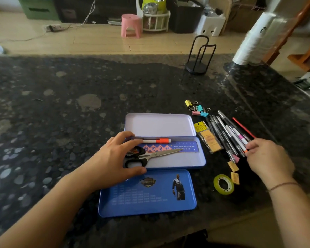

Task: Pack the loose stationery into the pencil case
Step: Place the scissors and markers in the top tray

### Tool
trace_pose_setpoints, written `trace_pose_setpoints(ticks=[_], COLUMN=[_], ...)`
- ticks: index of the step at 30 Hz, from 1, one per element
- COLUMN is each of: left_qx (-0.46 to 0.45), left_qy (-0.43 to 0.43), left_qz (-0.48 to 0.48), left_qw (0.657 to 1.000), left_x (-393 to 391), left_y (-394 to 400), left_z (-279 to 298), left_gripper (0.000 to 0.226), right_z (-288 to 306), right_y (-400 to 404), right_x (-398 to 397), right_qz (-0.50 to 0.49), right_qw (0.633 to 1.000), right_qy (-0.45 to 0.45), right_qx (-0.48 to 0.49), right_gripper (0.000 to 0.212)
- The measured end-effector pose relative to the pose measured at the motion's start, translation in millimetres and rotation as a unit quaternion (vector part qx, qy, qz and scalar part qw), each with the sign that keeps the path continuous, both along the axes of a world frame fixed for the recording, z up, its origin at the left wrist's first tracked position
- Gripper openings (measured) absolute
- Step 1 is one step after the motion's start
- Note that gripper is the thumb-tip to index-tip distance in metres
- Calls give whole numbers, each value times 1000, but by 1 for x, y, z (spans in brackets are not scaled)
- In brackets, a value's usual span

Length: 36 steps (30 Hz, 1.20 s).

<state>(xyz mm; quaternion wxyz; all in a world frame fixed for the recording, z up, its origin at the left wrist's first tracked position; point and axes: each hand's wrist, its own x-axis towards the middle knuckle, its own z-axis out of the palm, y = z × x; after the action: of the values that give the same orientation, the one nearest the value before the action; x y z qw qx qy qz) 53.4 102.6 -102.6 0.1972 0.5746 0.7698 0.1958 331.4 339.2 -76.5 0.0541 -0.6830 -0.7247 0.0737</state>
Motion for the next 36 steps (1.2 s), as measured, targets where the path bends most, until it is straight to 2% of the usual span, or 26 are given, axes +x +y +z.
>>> trace_pose_setpoints(ticks=[5, 9, 12, 15, 19, 23, 27, 32, 36], left_qx=[-3, -12, -26, -15, -11, 4, 22, 27, 18], left_qy=[-1, 4, 17, 20, 17, 6, 15, 4, 23], left_qz=[9, 11, 10, 11, 14, 31, 38, 38, 16], left_qw=[1000, 1000, 999, 1000, 1000, 1000, 999, 999, 999], left_x=[1, 3, 4, 5, 5, 5, 5, 5, 3], left_y=[1, 1, 2, 3, 2, 4, 4, 2, 0], left_z=[1, 3, 3, 2, 2, 0, 1, 6, 3], left_gripper=[88, 87, 90, 84, 79, 78, 77, 72, 71], right_z=[3, 9, 12, 10, 2, -6, -10, -17, -20], right_y=[-2, -5, -14, -29, -45, -56, -67, -83, -78], right_x=[-1, -1, -9, -31, -55, -70, -90, -115, -116], right_qz=[-3, 19, 73, 175, 340, 400, 426, 427, 416], right_qw=[1000, 996, 982, 962, 921, 904, 896, 892, 899], right_qy=[14, 71, 149, 190, 182, 133, 102, 144, 136], right_qx=[3, 46, 92, 86, 62, 75, 72, 30, 26], right_gripper=[21, 23, 25, 27, 24, 22, 28, 21, 17])
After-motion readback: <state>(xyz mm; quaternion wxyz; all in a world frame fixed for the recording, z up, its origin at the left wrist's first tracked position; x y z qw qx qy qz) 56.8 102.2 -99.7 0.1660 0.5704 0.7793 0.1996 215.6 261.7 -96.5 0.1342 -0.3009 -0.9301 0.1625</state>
